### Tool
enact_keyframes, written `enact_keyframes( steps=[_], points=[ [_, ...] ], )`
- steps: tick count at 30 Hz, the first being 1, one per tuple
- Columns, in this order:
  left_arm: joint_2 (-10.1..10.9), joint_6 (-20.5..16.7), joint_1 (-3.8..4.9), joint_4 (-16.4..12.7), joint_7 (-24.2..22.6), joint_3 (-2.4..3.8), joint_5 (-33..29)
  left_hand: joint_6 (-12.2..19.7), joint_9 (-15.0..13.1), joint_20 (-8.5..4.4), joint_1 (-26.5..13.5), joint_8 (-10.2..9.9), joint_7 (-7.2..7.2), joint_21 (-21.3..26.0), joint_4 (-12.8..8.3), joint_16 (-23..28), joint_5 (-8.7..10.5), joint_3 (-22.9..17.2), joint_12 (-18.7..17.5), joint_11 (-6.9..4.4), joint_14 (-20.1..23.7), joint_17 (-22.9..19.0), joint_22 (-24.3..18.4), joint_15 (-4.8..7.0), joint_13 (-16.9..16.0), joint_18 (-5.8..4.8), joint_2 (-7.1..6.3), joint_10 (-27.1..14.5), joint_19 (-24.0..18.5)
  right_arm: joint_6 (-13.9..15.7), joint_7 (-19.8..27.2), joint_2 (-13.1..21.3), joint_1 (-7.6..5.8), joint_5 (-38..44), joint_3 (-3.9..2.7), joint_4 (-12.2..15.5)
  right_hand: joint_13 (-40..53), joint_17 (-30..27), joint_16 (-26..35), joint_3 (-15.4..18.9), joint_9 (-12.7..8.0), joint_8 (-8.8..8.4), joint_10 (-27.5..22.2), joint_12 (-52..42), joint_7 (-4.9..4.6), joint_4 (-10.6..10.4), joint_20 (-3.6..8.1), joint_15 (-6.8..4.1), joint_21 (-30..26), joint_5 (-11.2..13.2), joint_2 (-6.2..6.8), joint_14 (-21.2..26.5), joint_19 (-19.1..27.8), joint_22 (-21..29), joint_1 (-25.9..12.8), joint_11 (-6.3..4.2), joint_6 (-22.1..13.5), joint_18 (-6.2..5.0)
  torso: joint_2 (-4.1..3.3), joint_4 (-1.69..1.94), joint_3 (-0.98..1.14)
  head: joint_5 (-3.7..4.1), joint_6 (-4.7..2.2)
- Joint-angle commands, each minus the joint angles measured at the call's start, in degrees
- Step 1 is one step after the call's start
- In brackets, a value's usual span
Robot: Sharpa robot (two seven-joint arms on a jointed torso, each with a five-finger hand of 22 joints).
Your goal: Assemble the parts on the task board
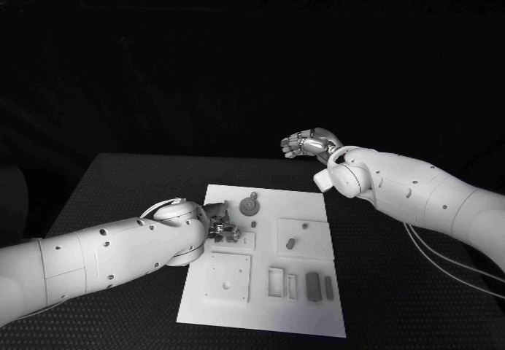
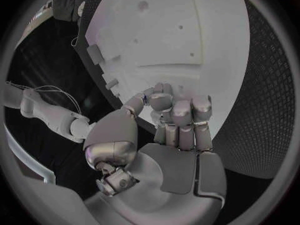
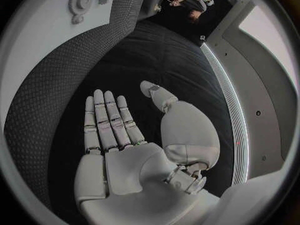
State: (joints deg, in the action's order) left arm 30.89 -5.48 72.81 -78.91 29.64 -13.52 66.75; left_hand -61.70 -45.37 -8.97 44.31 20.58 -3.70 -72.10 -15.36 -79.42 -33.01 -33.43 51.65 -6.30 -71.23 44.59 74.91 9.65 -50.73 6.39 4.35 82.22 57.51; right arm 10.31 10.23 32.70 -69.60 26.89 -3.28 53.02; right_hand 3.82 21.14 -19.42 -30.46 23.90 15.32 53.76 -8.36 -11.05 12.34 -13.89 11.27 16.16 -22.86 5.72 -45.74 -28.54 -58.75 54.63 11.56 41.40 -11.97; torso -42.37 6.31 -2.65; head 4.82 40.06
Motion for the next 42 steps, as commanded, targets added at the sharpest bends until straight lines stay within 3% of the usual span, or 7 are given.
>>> enact_keyframes(
  steps=[1,10,16,23,34,42],
  points=[
    [-0.03,1.0,-0.12,-0.12,-0.08,-0.08,0.34,-9.57,0.01,-6.14,0.85,0.21,4.87,-0.39,-1.19,-0.22,-1.09,-2.4,0.39,-1.18,-2.54,-0.06,0.66,3.3,0.06,0.58,0.25,-0.75,-0.5,-0.96,0.37,-0.07,0.02,0.34,-0.01,0.02,0.07,-0.1,0.21,0.1,-0.1,0.21,0.44,0.29,-1.84,0.16,-0.06,0.12,-0.38,-0.23,-0.28,0.39,0.41,-0.09,0.07,0.16,-0.3,0.9,-0.02,0.05,-0.04,0.05,0.05],
    [-0.46,1.89,-0.12,0.06,0.23,-0.08,0.35,-9.57,0.01,-6.13,0.85,0.22,4.87,-0.4,-1.14,-0.23,-1.13,-2.4,0.43,-1.18,-2.54,-0.08,0.66,3.3,0.07,0.58,0.34,-0.76,-0.5,-1.02,0.38,-0.09,0.05,0.34,0.0,-0.08,0.08,-0.15,0.22,0.14,-0.13,0.25,0.54,0.42,-1.84,0.07,-0.06,0.13,-0.41,-0.39,-0.35,0.42,0.46,-0.2,-0.06,0.15,-0.28,0.92,-0.01,0.01,-0.01,0.05,0.02],
    [-1.03,4.94,-0.13,0.1,0.36,-0.09,1.17,-9.5,0.02,-6.08,0.57,0.22,4.83,-0.43,-0.98,-0.2,-0.9,-2.24,0.5,-1.15,-2.51,-0.16,0.61,3.29,0.14,0.54,0.69,-0.83,-0.5,-1.04,0.36,-0.09,0.05,0.34,0.0,-0.06,0.08,-0.17,0.23,0.14,-0.14,0.28,0.58,0.49,-1.83,0.07,-0.05,0.13,-0.43,-0.51,-0.37,0.44,0.49,-0.25,-0.07,0.15,-0.27,0.93,0.03,0.03,-0.04,-0.01,-0.04],
    [-1.27,5.32,-0.13,0.22,0.62,-0.09,1.71,-9.31,0.04,-6.02,-0.71,0.25,4.8,-0.31,-0.43,0.01,1.32,-1.82,0.65,-1.12,-2.58,-0.63,0.27,3.36,0.57,0.56,1.62,-0.96,-0.37,-1.0,0.32,0.0,0.05,0.34,0.0,-0.04,0.08,-0.19,0.23,0.14,-0.16,0.3,0.63,0.54,-1.83,0.07,-0.04,0.13,-0.45,-0.62,-0.37,0.45,0.5,-0.3,-0.09,0.14,-0.26,0.93,0.06,0.15,-0.02,-0.11,0.0],
    [-1.65,4.05,-0.13,0.2,0.32,-0.09,1.7,-9.52,0.06,-5.93,-2.33,0.48,4.85,-0.29,1.66,-0.19,4.66,-1.58,1.07,-1.16,-2.69,-0.94,0.04,3.32,1.07,0.58,2.05,-0.95,-0.41,-1.26,0.33,-0.11,0.05,0.34,0.0,-0.12,0.08,-0.22,0.23,0.15,-0.17,0.33,0.7,0.61,-1.83,0.08,-0.03,0.13,-0.47,-0.74,-0.36,0.47,0.53,-0.37,-0.1,0.13,-0.25,0.94,0.01,-0.02,-0.03,-0.3,-0.23],
    [-2.02,4.44,-0.13,0.28,-0.15,-0.09,1.69,-9.69,0.03,-5.92,-2.69,0.63,4.9,-0.33,2.31,-0.31,5.23,-1.69,1.23,-1.18,-2.72,-1.01,0.02,3.3,1.21,0.62,2.31,-0.97,-0.49,-1.37,0.26,-0.13,0.05,0.34,0.0,-0.17,0.09,-0.3,0.27,0.17,-0.16,0.5,0.82,0.76,-1.72,0.09,-0.04,0.17,-0.54,-0.84,-0.41,0.57,0.62,-0.5,-0.13,0.11,-0.02,0.98,0.02,0.06,-0.03,0.09,-0.12]
  ],
)
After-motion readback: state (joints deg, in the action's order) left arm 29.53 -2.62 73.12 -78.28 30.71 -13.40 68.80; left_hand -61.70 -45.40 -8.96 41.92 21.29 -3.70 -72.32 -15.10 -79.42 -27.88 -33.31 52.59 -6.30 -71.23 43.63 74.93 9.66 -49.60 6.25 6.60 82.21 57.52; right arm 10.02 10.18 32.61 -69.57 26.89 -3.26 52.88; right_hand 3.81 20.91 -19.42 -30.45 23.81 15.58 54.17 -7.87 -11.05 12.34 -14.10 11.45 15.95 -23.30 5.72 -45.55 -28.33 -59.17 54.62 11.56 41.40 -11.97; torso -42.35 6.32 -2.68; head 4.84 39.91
